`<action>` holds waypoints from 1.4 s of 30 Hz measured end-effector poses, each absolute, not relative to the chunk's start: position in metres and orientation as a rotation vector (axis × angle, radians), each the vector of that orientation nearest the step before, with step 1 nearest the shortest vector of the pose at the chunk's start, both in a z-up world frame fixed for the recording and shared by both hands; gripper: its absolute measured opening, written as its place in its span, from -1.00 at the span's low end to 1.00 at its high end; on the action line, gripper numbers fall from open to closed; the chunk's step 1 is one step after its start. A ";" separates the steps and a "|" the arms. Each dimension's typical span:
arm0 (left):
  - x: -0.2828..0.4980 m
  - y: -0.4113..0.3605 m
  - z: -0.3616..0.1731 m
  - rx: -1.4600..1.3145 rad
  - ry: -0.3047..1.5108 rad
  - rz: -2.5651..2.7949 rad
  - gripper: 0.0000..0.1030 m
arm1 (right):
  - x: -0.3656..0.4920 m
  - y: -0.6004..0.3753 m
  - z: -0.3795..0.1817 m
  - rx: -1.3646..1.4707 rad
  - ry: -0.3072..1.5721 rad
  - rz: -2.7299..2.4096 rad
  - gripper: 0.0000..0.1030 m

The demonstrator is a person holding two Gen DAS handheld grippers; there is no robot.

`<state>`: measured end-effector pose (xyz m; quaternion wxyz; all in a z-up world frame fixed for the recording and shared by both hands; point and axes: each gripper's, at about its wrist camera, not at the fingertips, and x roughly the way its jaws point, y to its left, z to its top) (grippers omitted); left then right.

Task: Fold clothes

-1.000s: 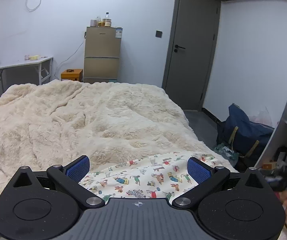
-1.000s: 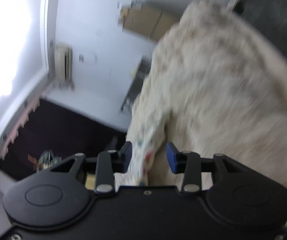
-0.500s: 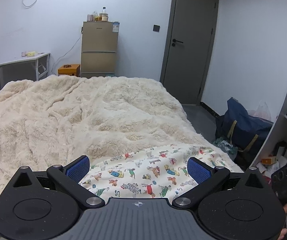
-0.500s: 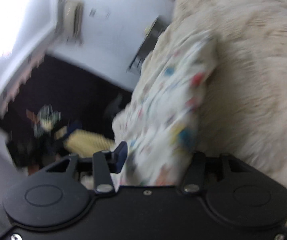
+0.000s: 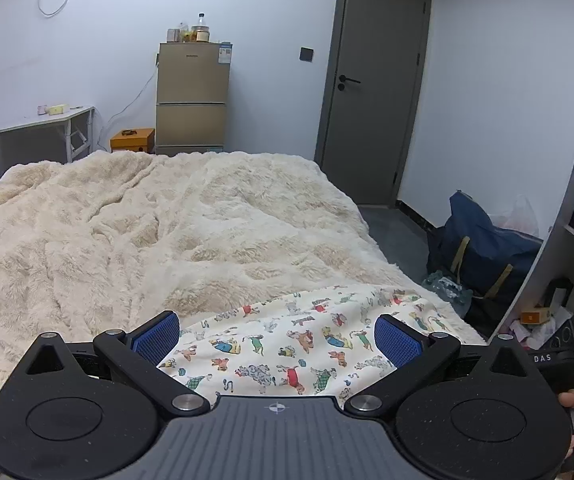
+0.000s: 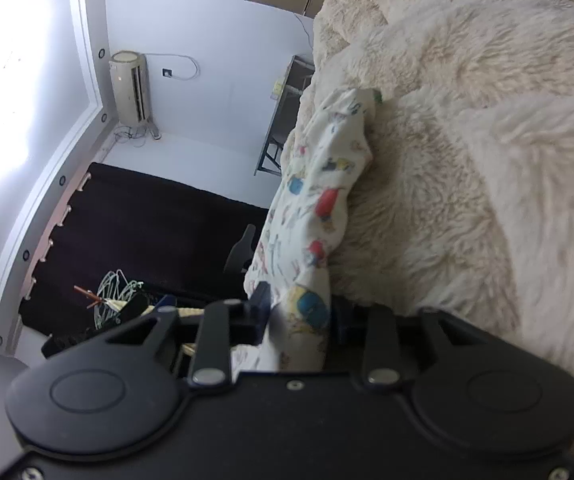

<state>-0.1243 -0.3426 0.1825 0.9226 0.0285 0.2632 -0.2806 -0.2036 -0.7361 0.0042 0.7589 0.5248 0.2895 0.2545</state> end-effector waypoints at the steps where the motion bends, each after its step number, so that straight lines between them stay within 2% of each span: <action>1: -0.125 -0.343 0.182 0.061 0.541 -0.576 1.00 | -0.203 -0.728 0.006 1.118 0.646 0.577 -0.44; 3: -0.125 -0.344 0.182 0.063 0.541 -0.577 1.00 | -0.203 -0.712 0.012 1.024 0.669 0.569 -0.58; 5: -0.126 -0.343 0.182 0.060 0.540 -0.579 1.00 | -0.203 -0.708 0.017 0.976 0.666 0.537 -0.82; 8: -0.124 -0.342 0.181 0.057 0.542 -0.579 1.00 | -0.207 -0.715 0.015 1.027 0.649 0.521 -0.88; 19: -0.122 -0.337 0.183 0.046 0.537 -0.575 1.00 | -0.212 -0.736 0.045 1.032 0.560 0.543 -0.91; 28: -0.121 -0.329 0.185 0.034 0.528 -0.573 1.00 | -0.243 -0.819 0.044 1.131 0.435 0.470 -0.91; 31: -0.120 -0.331 0.185 0.035 0.531 -0.575 1.00 | -0.258 -0.849 0.049 1.046 0.422 0.457 -0.90; 33: -0.120 -0.334 0.184 0.043 0.534 -0.578 1.00 | -0.263 -0.859 0.047 0.942 0.465 0.425 -0.85; 35: -0.120 -0.336 0.183 0.055 0.535 -0.579 1.00 | -0.259 -0.859 0.032 0.849 0.560 0.401 -0.64; 36: -0.121 -0.337 0.183 0.066 0.530 -0.580 1.00 | -0.257 -0.859 0.027 0.843 0.579 0.400 -0.61; 38: -0.122 -0.336 0.184 0.082 0.512 -0.576 1.00 | -0.249 -0.863 0.007 0.858 0.620 0.391 -0.20; 42: -0.124 -0.328 0.184 0.091 0.470 -0.578 1.00 | -0.244 -0.881 -0.027 1.045 0.580 0.416 -0.11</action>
